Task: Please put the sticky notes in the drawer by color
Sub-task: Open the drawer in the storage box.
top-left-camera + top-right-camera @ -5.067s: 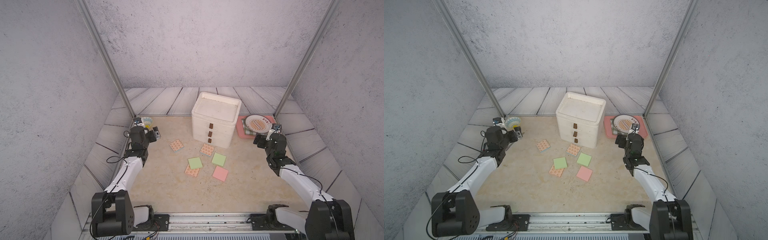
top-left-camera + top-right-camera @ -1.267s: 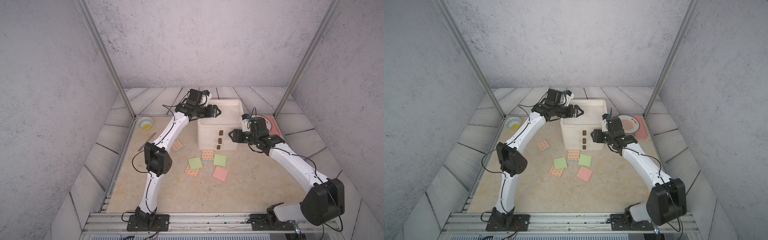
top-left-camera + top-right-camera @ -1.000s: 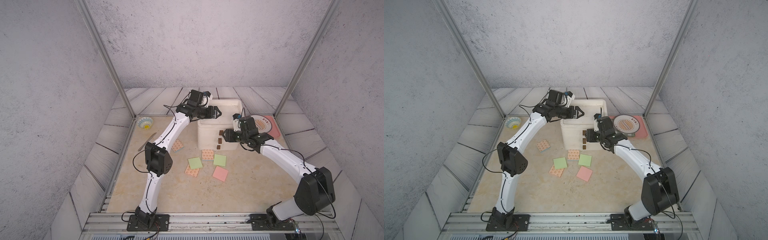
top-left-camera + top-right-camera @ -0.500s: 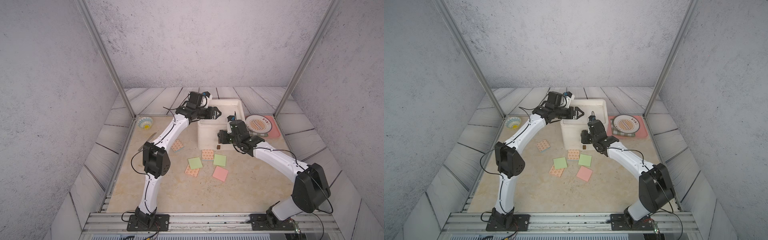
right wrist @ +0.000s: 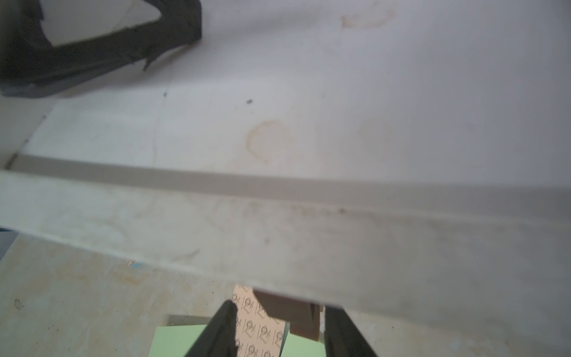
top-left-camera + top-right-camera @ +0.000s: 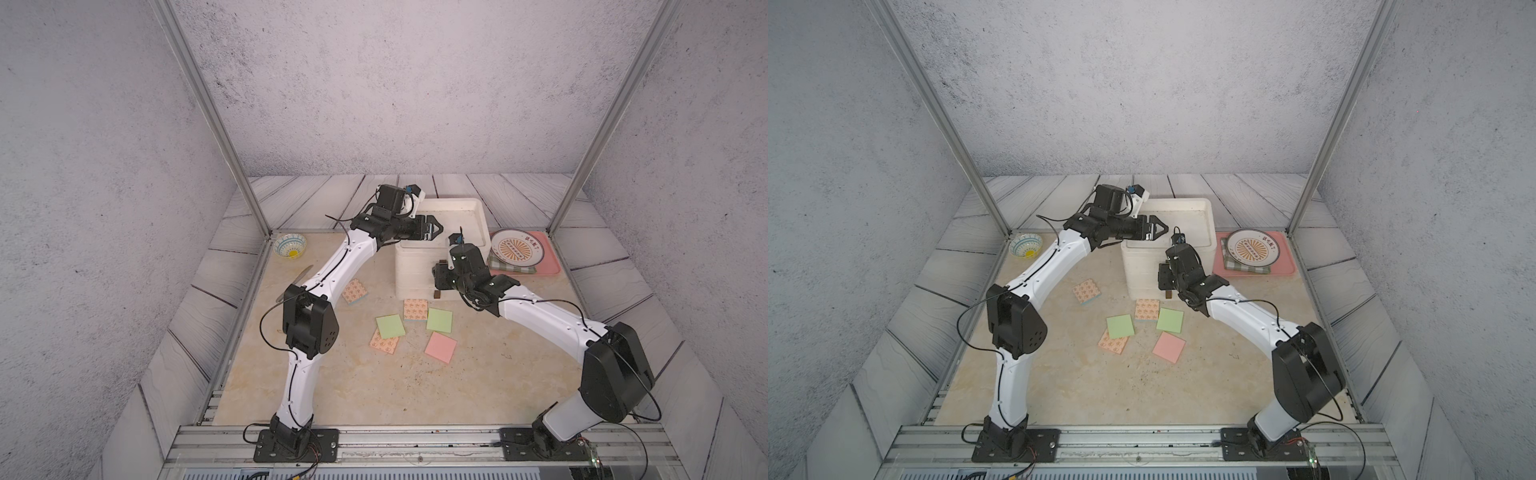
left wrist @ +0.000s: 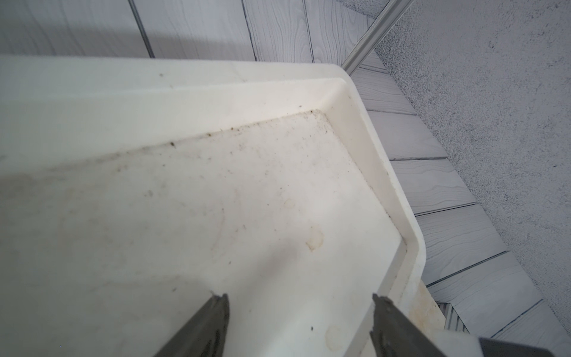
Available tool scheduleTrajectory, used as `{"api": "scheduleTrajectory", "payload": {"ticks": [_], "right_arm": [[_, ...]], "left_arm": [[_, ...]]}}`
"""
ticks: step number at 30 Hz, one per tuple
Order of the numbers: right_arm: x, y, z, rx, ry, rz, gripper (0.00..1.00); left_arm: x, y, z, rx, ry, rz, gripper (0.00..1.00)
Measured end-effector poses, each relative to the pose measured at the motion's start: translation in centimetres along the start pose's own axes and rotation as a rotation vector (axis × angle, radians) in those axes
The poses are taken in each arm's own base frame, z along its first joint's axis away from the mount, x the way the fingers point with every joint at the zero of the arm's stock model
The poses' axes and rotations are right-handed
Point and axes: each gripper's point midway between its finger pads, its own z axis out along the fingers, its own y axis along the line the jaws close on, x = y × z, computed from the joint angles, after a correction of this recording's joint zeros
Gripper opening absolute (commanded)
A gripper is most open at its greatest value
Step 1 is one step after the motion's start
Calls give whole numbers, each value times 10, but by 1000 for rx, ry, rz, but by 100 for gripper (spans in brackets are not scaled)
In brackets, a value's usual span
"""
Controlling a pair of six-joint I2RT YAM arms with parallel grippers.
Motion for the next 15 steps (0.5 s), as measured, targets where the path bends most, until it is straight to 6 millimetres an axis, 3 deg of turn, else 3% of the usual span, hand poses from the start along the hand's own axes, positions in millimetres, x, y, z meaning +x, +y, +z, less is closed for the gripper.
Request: {"api": "scheduleTrajectory", "payload": {"ticks": [15], "right_arm": [[-3, 0, -1, 18, -18, -4, 42]], "left_arm": [[2, -1, -1, 5, 7, 4, 79]]}}
